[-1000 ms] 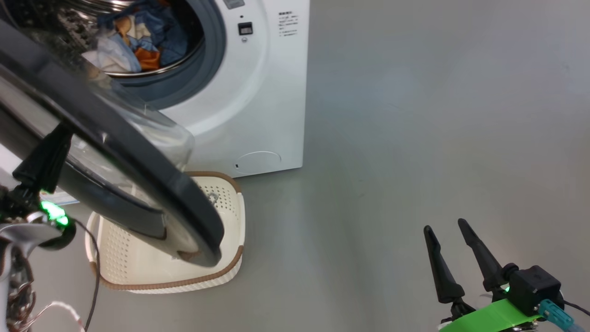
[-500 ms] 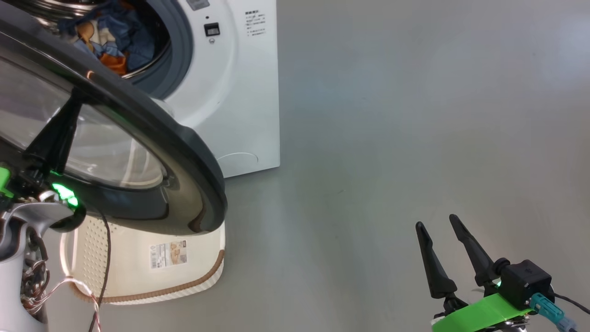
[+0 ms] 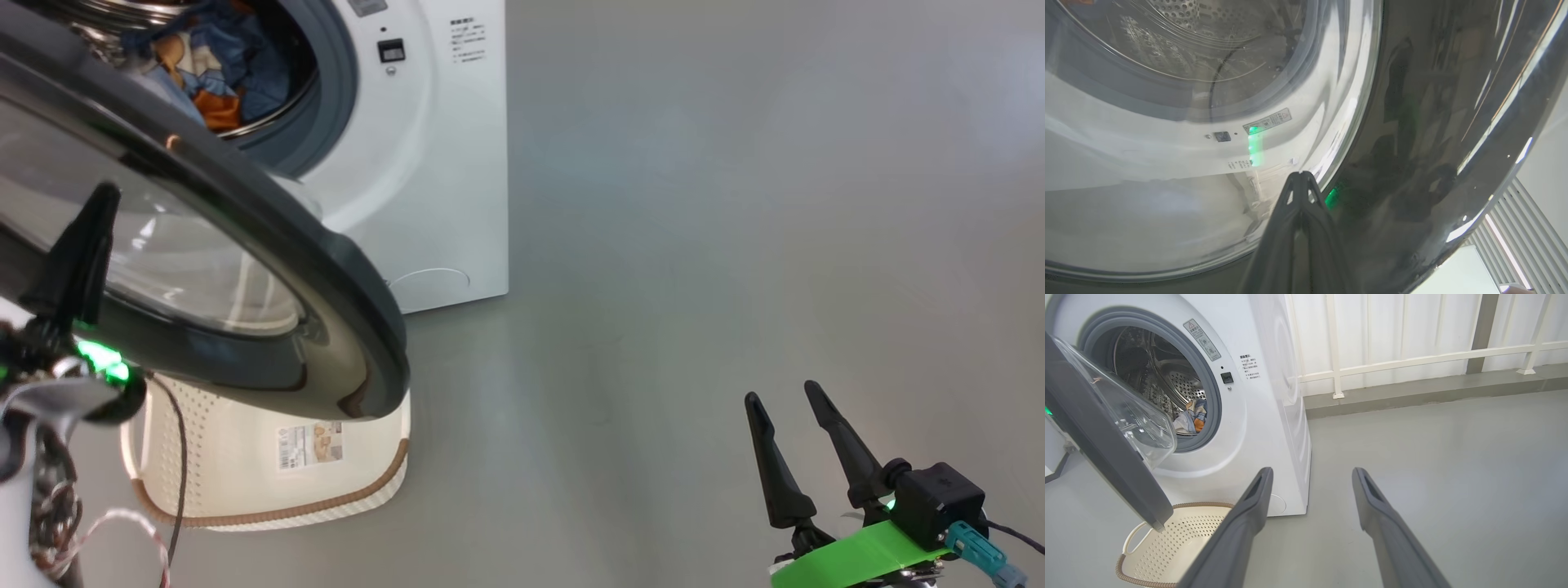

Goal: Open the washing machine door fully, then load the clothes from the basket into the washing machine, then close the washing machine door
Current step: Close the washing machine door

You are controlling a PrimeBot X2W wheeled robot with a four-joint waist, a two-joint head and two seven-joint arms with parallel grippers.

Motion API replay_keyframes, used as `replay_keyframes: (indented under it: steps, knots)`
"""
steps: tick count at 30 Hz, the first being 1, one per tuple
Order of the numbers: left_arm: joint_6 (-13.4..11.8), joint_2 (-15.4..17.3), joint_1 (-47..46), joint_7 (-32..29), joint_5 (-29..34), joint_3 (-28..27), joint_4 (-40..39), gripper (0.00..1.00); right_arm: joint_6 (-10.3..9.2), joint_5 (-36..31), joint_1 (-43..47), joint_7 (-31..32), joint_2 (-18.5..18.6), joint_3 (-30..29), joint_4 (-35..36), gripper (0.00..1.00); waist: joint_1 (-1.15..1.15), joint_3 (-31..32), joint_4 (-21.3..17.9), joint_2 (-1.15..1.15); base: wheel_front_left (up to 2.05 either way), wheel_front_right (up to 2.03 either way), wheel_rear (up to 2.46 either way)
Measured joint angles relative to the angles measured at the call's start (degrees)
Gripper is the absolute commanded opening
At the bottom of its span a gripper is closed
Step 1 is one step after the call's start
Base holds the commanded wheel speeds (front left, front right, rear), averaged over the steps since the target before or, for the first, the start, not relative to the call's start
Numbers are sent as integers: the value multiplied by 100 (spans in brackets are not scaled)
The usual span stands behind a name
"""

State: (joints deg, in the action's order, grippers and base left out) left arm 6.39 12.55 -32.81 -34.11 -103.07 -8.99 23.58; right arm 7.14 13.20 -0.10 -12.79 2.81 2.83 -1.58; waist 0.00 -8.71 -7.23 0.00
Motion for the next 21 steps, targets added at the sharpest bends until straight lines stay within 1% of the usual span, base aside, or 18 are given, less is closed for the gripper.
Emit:
replay_keyframes:
  steps: [4,5,10,11,12,13,14,17,21]
  knots:
    - [5,-47,300,23,-100,-178,-118,0,0,-1,1,-1,-2,-10,-9,100,0,14,70,0,0,0,0]
    - [42,-64,412,22,-110,-220,-168,0,0,-1,1,-2,-3,-13,-13,100,0,23,93,0,0,0,0]
    - [45,-282,945,91,-372,-603,-396,0,0,-1,9,-18,-4,-40,-32,100,0,102,202,0,0,0,0]
    - [46,-308,1069,91,-367,-644,-482,4,0,-1,14,-18,-4,-46,-33,100,0,120,223,0,0,0,0]
    - [48,-355,1181,92,-352,-693,-586,34,0,-1,19,-18,-5,-59,-33,100,0,134,248,0,0,0,0]
    - [48,-406,1290,100,-345,-750,-701,76,0,-1,19,-18,-4,-70,-32,100,0,145,274,0,0,0,0]
    - [48,-454,1397,110,-325,-801,-823,100,0,-1,19,-18,-4,-78,-33,100,0,156,298,0,0,0,0]
    - [49,-646,1655,216,-178,-942,-1189,100,0,-3,24,-16,-5,-132,-24,100,-1,177,377,0,0,0,0]
    - [49,-831,1928,414,170,-1065,-1706,100,0,-4,25,-15,-8,-146,1,100,0,191,459,0,0,0,0]
